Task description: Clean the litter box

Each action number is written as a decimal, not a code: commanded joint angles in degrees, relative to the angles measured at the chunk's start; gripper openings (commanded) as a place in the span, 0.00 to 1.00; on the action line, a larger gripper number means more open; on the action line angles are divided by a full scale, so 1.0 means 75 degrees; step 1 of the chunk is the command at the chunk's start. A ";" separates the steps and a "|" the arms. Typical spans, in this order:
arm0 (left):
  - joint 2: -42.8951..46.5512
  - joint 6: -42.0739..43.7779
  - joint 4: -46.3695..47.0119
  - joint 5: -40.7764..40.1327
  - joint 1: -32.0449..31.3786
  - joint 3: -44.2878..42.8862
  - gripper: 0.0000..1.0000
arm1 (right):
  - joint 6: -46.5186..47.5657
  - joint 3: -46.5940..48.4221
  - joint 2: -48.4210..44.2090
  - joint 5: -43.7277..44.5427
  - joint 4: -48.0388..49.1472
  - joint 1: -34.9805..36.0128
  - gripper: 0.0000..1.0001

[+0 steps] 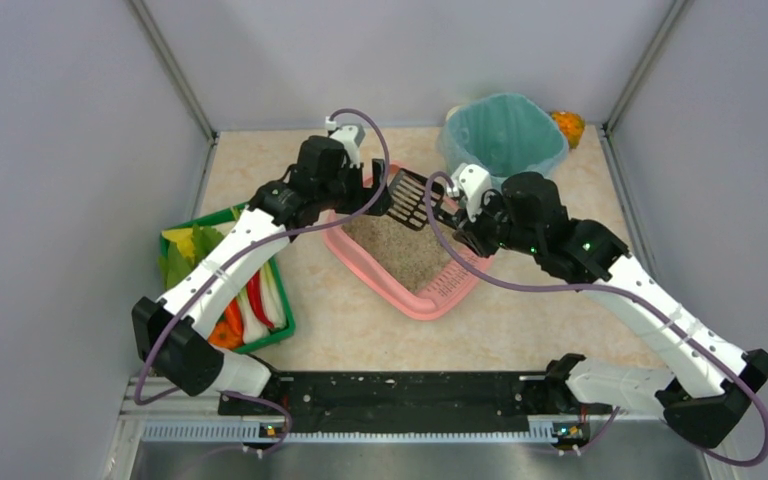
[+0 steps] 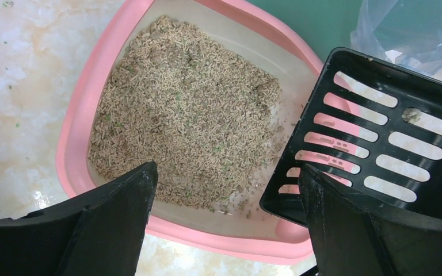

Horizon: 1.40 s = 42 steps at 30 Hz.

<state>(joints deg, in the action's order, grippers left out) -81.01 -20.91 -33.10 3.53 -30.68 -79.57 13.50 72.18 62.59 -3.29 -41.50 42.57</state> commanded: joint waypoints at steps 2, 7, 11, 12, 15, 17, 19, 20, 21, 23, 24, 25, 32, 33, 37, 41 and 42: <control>-0.0049 -0.0116 -0.0096 -0.0688 0.0050 -0.0219 0.96 | 0.0065 -0.0121 -0.0639 -0.0801 0.1667 0.0067 0.06; 0.0015 -0.0369 -0.0012 -0.0630 0.0048 -0.0201 0.96 | -0.0034 -0.0282 -0.0632 -0.1066 0.1661 0.0066 0.00; 0.0169 -0.0570 -0.0026 -0.0811 0.0048 -0.0156 0.96 | -0.0278 -0.0151 -0.0499 -0.0832 0.1414 0.0065 0.00; 0.0287 -0.0575 0.0022 -0.0941 0.0047 -0.0135 0.96 | -0.0352 -0.0017 -0.0358 -0.0687 0.1174 0.0066 0.00; 0.0779 -0.0441 0.0195 -0.1571 0.0062 -0.0068 0.97 | -0.0634 0.0501 0.0382 -0.0287 0.0199 0.0067 0.00; 0.1157 -0.0248 0.0393 -0.1997 0.0059 0.0093 0.98 | -0.0896 0.0810 0.0830 -0.0064 -0.0362 0.0067 0.00; 0.1650 -0.0020 0.0605 -0.2373 0.0066 0.0342 0.98 | -0.1293 0.1143 0.1219 0.0163 -0.0804 0.0060 0.00; 0.1849 0.0091 0.0816 -0.2621 0.0060 0.0515 0.99 | -0.1461 0.1296 0.1391 0.0239 -0.1038 0.0056 0.00; 0.2077 0.0209 0.1017 -0.2818 0.0059 0.0753 0.99 | -0.1612 0.1442 0.1566 0.0342 -0.1176 0.0046 0.00; 0.2510 0.0426 0.1464 -0.3184 0.0060 0.1265 0.99 | -0.1943 0.1741 0.1911 0.0641 -0.1540 0.0006 0.00; 0.2709 0.0491 0.1632 -0.3366 0.0060 0.1503 0.99 | -0.2091 0.1918 0.2098 0.0706 -0.1747 -0.0038 0.00; 0.2875 0.0552 0.1795 -0.3518 0.0059 0.1712 0.99 | -0.2167 0.2122 0.2272 0.0718 -0.1962 -0.0074 0.00; 0.3680 0.1146 0.2224 -0.4236 0.0059 0.2746 0.99 | -0.2334 0.3590 0.3939 0.0721 -0.3889 -0.0229 0.00; 0.3788 0.1283 0.2324 -0.4368 0.0060 0.2923 0.99 | -0.2414 0.3918 0.4244 0.0730 -0.4239 -0.0227 0.00; 0.4215 0.1486 0.2815 -0.4938 0.0068 0.3677 0.99 | -0.2777 0.4994 0.5152 0.0947 -0.5355 -0.0226 0.00; 0.4436 0.1644 0.3042 -0.5155 0.0072 0.3995 0.99 | -0.3177 0.5644 0.5644 0.1005 -0.5933 -0.0335 0.00; 0.4440 0.1675 0.3043 -0.5167 0.0071 0.4034 0.99 | -0.3318 0.5649 0.5710 0.0905 -0.5941 -0.0419 0.00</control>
<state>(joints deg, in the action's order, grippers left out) -49.47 -10.72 -16.27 -31.64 -30.39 -50.35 -6.50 109.73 104.16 2.98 -79.13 40.99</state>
